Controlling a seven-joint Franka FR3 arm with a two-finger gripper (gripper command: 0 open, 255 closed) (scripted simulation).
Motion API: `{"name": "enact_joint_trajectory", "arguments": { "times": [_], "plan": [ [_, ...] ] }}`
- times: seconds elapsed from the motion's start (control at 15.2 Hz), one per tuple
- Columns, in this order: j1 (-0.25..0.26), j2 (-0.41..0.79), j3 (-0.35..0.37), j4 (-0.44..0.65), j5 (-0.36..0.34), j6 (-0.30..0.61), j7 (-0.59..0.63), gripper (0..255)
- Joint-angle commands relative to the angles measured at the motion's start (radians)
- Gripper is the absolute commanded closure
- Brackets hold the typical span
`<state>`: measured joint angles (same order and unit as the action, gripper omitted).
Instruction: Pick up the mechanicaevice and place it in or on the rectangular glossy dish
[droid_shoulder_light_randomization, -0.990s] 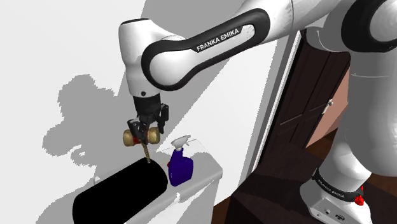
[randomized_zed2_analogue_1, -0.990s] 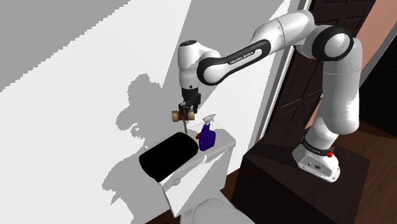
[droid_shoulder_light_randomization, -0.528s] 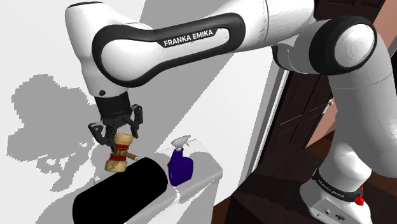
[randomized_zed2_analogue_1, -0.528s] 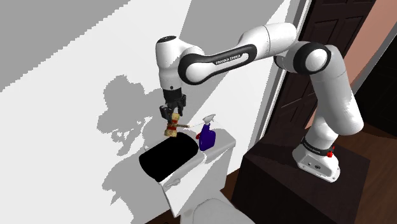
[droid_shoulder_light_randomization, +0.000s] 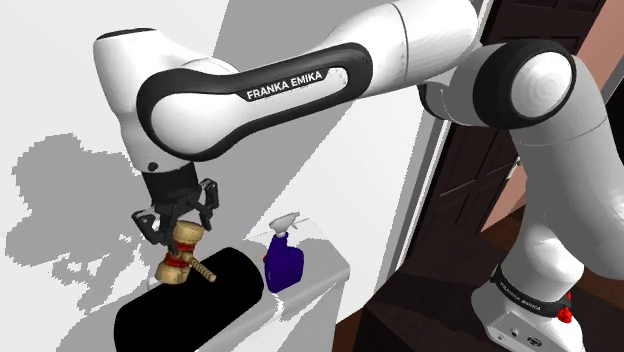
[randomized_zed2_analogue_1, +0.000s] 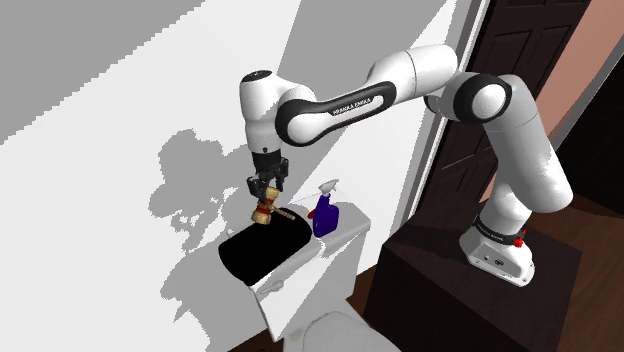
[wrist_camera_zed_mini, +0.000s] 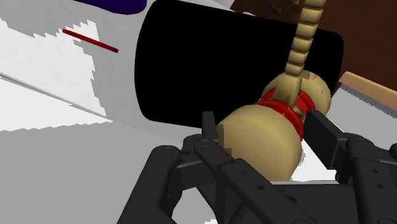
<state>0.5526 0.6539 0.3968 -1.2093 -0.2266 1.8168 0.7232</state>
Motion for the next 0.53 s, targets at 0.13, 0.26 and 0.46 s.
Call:
{"name": "enact_joint_trajectory", "arguments": {
  "times": [0.13, 0.26, 0.46],
  "plan": [
    [-0.003, 0.008, -0.003, -0.043, -0.004, 0.050, 0.005, 255],
    [-0.005, 0.014, -0.004, -0.061, -0.007, 0.074, 0.007, 255],
    [-0.006, 0.024, -0.007, -0.086, -0.011, 0.108, 0.010, 255]
  ]
}}
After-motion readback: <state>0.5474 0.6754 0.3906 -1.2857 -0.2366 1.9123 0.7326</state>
